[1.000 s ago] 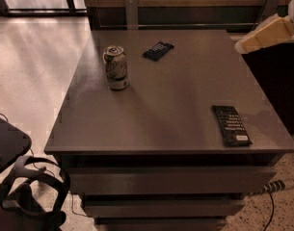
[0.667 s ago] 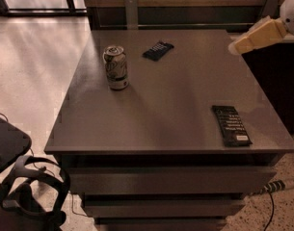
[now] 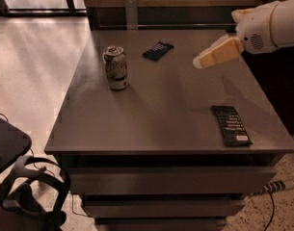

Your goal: Pick 7up can

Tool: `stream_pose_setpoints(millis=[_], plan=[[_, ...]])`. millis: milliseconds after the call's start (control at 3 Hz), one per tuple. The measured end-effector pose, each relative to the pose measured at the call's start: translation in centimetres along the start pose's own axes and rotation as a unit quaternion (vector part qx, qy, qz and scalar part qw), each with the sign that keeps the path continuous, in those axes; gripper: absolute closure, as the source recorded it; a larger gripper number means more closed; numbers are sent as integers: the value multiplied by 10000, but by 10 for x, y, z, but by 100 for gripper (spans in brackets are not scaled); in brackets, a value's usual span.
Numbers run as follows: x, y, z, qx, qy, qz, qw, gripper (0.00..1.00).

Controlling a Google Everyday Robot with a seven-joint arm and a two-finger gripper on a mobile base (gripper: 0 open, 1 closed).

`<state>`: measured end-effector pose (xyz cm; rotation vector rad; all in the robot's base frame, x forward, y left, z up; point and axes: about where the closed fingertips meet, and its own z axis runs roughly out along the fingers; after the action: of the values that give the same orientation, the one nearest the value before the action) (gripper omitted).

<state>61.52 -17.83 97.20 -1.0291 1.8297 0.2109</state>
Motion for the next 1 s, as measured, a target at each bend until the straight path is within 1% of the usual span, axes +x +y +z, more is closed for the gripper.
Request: stream_pose_setpoints(millis=[333,667,1000], plan=[[5,26,34,-586,-412,275,9971,0],[9,48,68,-1063,-878,635,9884,0],[9,63,92,-1346,-1309,935,9778,0]])
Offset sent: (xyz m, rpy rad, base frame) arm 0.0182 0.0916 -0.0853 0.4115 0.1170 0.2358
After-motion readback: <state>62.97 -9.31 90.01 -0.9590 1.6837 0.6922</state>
